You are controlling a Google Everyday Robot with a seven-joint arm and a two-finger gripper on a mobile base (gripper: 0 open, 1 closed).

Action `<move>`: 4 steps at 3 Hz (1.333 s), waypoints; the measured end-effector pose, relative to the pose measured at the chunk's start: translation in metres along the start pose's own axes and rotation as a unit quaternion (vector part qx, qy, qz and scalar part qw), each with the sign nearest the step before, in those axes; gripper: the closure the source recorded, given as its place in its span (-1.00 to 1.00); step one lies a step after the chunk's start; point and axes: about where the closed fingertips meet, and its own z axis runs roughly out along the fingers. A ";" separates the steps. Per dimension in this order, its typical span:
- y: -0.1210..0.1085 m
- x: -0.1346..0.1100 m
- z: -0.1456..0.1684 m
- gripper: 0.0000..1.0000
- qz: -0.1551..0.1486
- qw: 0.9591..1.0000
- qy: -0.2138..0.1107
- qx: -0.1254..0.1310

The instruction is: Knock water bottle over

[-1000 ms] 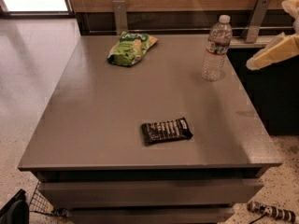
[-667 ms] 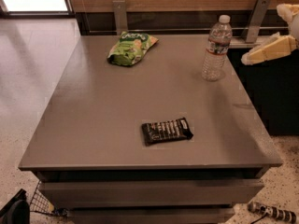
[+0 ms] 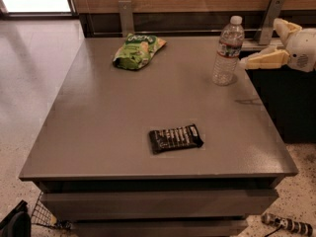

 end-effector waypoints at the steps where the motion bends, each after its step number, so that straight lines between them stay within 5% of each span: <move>1: -0.002 0.003 0.023 -1.00 0.010 0.999 -0.039 -0.016; 4: 0.016 0.030 0.051 -1.00 0.103 0.992 -0.039 -0.056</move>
Offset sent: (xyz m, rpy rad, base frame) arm 0.0352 0.0319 -0.0282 0.2007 0.0535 0.0996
